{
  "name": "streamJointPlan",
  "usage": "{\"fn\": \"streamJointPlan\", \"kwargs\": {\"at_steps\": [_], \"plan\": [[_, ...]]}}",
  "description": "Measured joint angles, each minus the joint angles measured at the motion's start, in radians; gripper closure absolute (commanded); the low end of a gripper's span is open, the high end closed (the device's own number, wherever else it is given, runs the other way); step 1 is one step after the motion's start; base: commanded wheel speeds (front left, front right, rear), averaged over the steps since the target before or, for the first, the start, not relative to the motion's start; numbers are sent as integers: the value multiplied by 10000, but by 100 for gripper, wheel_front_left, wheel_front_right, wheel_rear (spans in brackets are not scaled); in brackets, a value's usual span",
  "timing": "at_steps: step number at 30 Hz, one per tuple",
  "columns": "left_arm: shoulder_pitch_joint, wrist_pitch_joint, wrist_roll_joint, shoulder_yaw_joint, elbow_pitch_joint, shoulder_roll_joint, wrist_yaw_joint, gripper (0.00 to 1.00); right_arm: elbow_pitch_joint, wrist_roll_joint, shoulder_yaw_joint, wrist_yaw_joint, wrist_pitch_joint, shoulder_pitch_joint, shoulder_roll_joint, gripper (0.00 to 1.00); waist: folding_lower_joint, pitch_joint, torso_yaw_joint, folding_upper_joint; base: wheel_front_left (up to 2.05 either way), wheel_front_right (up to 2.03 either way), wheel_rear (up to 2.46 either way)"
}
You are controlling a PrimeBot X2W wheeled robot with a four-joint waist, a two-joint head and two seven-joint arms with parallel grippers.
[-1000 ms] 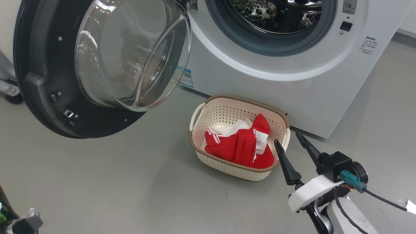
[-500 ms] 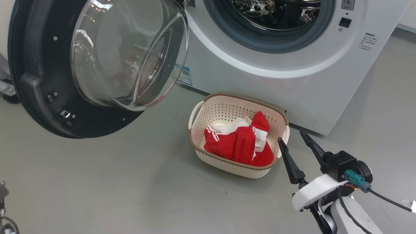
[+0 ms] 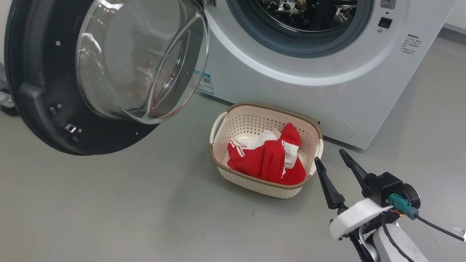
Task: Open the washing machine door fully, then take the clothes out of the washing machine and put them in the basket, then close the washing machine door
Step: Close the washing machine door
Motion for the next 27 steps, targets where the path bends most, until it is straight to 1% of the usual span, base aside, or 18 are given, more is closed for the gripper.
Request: {"fn": "streamJointPlan", "kwargs": {"at_steps": [5,11,27], "plan": [[-403,88,-182,263,224,104,121,100,-117,-2,71,2,0,-1,0,0,0,78,-93,0,0,0,0],[-697,424,-234,217,500,291,215,100,-186,-4,102,2,0,-3,-44,0,0,241,-240,0,0,0,0],[-1249,523,-240,134,1181,359,261,100,-364,-25,142,4,0,-31,-171,0,0,705,-742,0,0,0,0]]}}
